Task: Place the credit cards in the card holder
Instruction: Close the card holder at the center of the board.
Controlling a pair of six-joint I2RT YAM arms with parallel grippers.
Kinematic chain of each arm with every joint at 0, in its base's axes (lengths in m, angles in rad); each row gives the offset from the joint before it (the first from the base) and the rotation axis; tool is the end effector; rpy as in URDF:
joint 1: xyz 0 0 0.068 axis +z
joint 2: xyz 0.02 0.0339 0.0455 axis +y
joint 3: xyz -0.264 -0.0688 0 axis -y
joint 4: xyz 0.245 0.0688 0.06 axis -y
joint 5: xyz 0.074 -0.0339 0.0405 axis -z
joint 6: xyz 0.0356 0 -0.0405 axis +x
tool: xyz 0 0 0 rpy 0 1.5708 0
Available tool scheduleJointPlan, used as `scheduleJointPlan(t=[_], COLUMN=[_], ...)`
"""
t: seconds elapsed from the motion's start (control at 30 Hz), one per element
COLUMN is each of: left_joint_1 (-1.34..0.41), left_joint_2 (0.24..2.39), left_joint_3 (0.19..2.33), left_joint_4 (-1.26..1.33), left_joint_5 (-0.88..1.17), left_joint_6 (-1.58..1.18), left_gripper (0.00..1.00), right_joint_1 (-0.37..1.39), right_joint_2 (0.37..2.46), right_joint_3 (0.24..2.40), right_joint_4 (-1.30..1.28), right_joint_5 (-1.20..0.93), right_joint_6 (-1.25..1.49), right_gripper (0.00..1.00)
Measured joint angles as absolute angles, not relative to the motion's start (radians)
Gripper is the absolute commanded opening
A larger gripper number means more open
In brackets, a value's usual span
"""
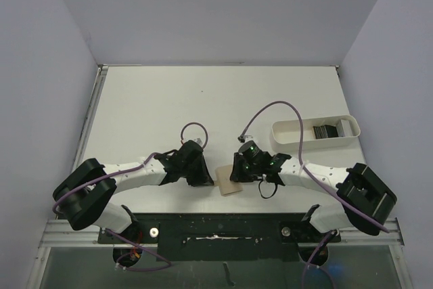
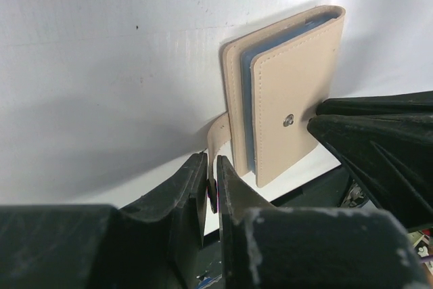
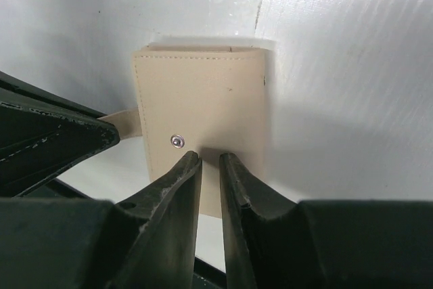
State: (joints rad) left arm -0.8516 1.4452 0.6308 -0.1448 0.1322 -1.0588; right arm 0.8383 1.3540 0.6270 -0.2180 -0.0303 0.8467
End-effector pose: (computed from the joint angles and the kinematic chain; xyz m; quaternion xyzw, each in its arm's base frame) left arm 0.1687 -0.1998 0.1489 -0.0786 0.9485 -0.2816 0.1220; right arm 0.1666 0.1868 0.1645 -0.0007 0.9513 0.2393 0.1941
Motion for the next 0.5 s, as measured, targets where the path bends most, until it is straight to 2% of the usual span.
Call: scheduleJointPlan(t=[0.3,0.5], left_joint_1=[-0.852,-0.85], left_joint_2=[1.44,1.433], left_joint_3=[0.631,0.63], left_joint_4=[-0.144,-0.108], left_joint_5=[0.144,0.17], left_joint_6=[-1.063,-1.079], left_gripper=[0.14,0.2], right_joint_1=[0.907,0.92], right_joint_2=[1.415,1.444], right_joint_3=[0.696,0.716], right_joint_4=[-0.26,-0.272], right_joint_5=[0.016,0.029], right_joint_6=[0.83,0.829], right_gripper=[0.21,0.2])
